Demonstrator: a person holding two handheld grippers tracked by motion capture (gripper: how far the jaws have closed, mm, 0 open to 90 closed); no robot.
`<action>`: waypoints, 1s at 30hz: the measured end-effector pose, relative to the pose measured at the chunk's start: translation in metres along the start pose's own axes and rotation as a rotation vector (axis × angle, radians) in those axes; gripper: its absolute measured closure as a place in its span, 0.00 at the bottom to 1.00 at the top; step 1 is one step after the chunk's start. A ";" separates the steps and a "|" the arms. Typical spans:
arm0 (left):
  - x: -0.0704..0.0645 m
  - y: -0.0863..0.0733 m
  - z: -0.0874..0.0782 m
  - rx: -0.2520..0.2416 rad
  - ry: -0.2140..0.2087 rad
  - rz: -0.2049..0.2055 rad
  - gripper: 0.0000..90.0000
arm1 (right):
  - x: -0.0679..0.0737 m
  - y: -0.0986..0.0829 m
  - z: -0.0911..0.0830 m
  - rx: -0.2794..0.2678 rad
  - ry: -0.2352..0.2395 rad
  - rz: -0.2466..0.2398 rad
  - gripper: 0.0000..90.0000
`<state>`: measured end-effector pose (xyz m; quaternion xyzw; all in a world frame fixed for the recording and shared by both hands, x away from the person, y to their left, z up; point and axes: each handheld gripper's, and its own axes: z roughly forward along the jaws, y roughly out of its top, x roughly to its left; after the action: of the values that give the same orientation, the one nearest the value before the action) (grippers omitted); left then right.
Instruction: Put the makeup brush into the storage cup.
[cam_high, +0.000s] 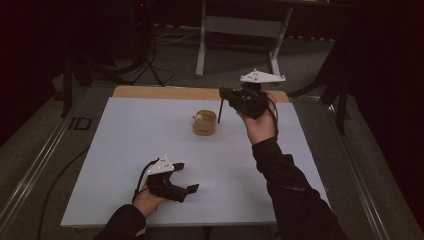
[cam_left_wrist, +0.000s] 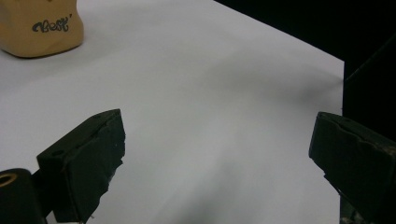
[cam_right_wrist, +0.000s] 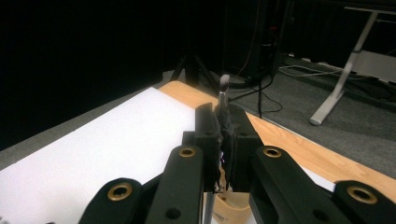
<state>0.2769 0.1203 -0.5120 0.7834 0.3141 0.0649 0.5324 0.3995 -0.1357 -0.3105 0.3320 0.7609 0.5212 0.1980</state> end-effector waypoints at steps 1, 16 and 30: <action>0.000 0.000 0.000 0.001 0.001 0.002 0.05 | -0.001 0.001 0.001 -0.001 -0.002 0.001 0.95; 0.000 0.000 -0.001 -0.003 -0.001 0.002 0.04 | -0.011 0.017 0.018 -0.003 -0.021 0.007 0.95; 0.000 0.000 -0.004 -0.012 -0.003 -0.001 0.05 | -0.018 0.030 0.041 0.004 -0.061 0.000 0.95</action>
<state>0.2754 0.1232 -0.5106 0.7801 0.3132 0.0652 0.5377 0.4473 -0.1143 -0.2993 0.3480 0.7556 0.5092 0.2207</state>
